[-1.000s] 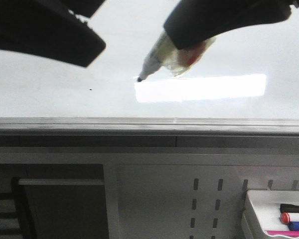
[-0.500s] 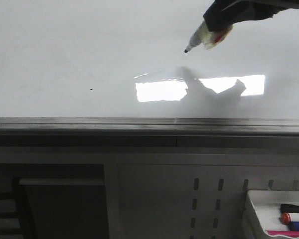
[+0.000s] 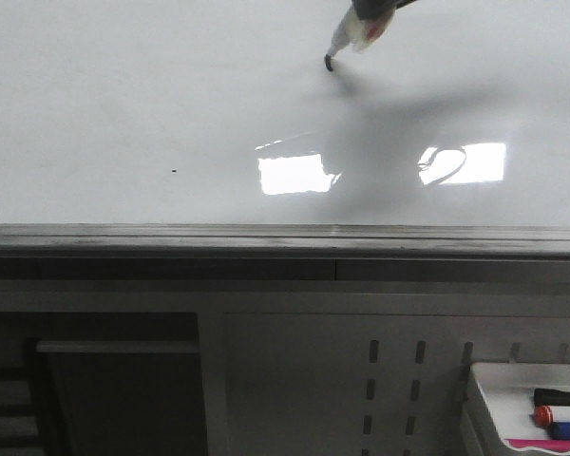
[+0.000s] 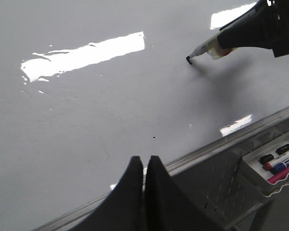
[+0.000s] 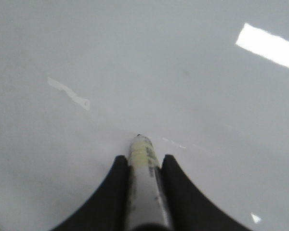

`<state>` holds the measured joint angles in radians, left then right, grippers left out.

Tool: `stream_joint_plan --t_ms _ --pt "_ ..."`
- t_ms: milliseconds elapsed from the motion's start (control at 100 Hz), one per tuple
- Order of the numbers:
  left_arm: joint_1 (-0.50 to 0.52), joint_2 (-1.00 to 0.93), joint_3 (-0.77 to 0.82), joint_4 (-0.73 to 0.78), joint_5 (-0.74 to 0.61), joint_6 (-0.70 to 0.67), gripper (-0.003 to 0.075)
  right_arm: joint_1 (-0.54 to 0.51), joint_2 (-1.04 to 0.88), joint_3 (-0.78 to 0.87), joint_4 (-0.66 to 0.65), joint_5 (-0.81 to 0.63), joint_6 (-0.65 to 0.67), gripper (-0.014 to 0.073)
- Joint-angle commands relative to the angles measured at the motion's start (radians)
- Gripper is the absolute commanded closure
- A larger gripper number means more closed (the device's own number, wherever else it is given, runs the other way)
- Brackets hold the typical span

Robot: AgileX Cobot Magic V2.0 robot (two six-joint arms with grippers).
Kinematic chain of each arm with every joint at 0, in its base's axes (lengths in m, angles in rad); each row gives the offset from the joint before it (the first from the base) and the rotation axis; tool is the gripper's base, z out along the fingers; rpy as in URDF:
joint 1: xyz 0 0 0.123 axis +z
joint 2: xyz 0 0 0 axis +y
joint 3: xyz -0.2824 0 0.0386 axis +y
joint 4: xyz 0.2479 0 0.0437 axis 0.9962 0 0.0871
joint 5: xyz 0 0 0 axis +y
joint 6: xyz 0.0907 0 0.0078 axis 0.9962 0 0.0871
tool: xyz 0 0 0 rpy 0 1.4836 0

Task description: Write number 4 on whiteboard

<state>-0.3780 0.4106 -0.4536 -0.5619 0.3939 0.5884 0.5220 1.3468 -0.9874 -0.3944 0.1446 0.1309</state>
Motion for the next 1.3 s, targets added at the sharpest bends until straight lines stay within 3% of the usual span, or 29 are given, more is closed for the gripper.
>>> stream_joint_plan --t_ms 0,240,460,650,790,1110,1290 --pt "0.002 0.003 -0.029 -0.028 -0.071 -0.010 0.0741 -0.020 -0.001 -0.031 -0.016 0.007 -0.001 0.0645" --pt "0.002 0.003 -0.029 -0.028 -0.071 -0.010 0.0741 -0.002 0.003 -0.024 0.026 0.070 -0.001 0.0645" --pt "0.002 0.003 -0.029 -0.028 -0.071 -0.010 0.0741 0.160 0.059 -0.012 0.035 0.076 -0.001 0.0645" --pt "0.002 0.003 -0.029 -0.028 -0.071 -0.010 0.0741 0.185 0.091 -0.012 0.039 0.083 -0.001 0.0645" --pt "0.002 0.003 -0.029 -0.028 -0.071 -0.008 0.0741 0.146 0.063 -0.012 0.039 0.143 -0.001 0.0645" --pt "0.002 0.003 -0.029 -0.028 -0.104 -0.008 0.0741 -0.033 -0.087 0.008 0.039 0.439 0.001 0.0645" --pt "0.002 0.003 -0.029 -0.028 -0.103 -0.008 0.0741 -0.096 -0.141 0.048 0.039 0.451 0.005 0.0645"
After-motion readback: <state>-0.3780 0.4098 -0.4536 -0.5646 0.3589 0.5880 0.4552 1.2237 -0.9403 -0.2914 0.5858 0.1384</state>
